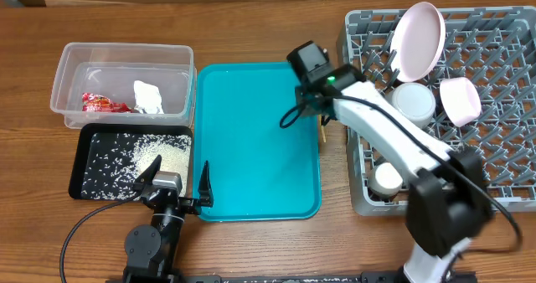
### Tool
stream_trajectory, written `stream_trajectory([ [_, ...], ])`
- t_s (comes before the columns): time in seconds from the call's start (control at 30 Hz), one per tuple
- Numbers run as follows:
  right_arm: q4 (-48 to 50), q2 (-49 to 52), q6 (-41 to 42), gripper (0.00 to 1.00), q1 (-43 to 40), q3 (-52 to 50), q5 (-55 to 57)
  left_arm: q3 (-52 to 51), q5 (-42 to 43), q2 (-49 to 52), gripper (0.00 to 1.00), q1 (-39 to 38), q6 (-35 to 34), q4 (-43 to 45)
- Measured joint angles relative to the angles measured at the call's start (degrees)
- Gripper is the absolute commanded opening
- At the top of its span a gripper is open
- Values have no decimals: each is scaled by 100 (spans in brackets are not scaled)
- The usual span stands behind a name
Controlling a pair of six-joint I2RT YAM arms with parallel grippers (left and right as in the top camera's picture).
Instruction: Sort waste into correct bins and load items into the dishwasher
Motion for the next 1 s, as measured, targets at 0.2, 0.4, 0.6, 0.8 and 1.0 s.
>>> stream_trajectory([
  [0.2,-37,-835,-22,4,-186,35,516,-2,0,0,100,0,0,0],
  [0.4,-35,-793,-490,4,-955,61,452,0,0,0,100,0,0,0],
  [0.6,-356,-365,-787,46,-1390,59,92,0,0,0,100,0,0,0],
  [0.8,-636,-407,-787,45,-1320,59,-208,-2,0,0,100,0,0,0],
  [1.0,-684,-1137,-675,4,-796,94,-1027,-2,0,0,100,0,0,0],
])
